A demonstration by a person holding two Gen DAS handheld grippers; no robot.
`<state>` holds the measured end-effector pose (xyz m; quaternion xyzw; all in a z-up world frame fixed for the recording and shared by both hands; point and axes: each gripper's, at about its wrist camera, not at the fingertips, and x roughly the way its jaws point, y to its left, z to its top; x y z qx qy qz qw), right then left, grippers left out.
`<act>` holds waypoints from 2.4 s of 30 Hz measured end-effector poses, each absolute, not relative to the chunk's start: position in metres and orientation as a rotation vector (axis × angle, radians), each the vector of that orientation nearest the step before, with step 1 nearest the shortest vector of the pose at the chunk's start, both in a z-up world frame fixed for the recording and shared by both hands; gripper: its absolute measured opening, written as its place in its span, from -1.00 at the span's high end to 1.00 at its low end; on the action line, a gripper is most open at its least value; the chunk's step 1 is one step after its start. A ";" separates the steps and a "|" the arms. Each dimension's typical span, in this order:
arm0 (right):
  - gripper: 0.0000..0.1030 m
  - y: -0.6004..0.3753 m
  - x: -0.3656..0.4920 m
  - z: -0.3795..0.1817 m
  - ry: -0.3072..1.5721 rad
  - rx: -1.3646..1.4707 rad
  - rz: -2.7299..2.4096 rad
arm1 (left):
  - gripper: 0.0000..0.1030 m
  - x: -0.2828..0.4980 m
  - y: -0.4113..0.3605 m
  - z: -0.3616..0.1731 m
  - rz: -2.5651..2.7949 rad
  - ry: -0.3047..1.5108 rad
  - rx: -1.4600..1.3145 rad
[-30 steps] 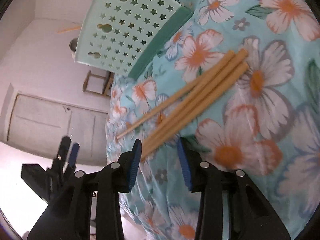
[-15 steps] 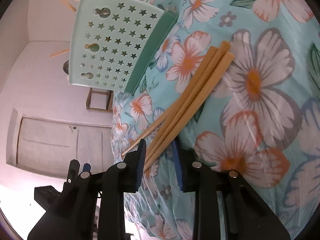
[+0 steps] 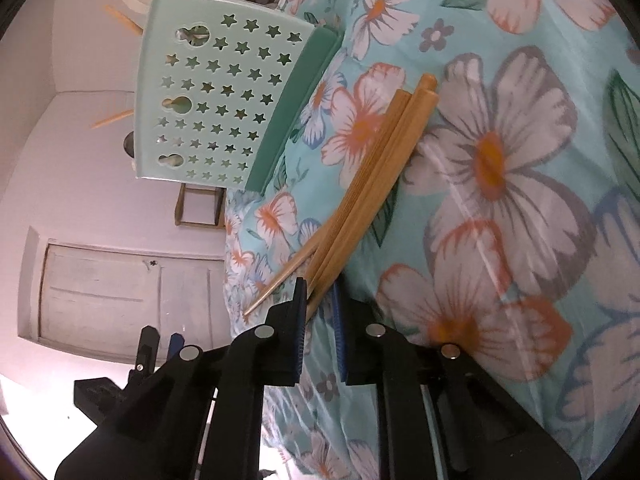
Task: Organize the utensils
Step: 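Move the right tool down to the loose chopsticks and close on them, then grasp a chopstick with the left tool while the right tool holds its chopsticks, then lift and carry chopsticks with both tools up to the green holder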
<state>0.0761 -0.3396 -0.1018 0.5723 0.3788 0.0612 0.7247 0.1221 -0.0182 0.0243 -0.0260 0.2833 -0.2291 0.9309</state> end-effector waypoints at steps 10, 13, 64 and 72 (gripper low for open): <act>0.78 -0.373 0.032 -0.095 0.897 1.263 0.215 | -0.69 0.114 -0.042 0.019 -0.530 0.598 -0.013; 0.78 -0.388 0.020 -0.091 0.933 1.223 0.245 | -0.69 0.110 -0.057 0.016 -0.589 0.609 0.020; 0.71 -0.448 0.003 -0.086 0.843 1.034 0.175 | 0.89 0.098 -0.245 -0.036 -1.069 0.725 0.648; 0.71 -0.450 -0.003 -0.085 0.824 1.045 0.160 | 0.89 0.103 -0.216 0.004 -1.042 0.700 0.493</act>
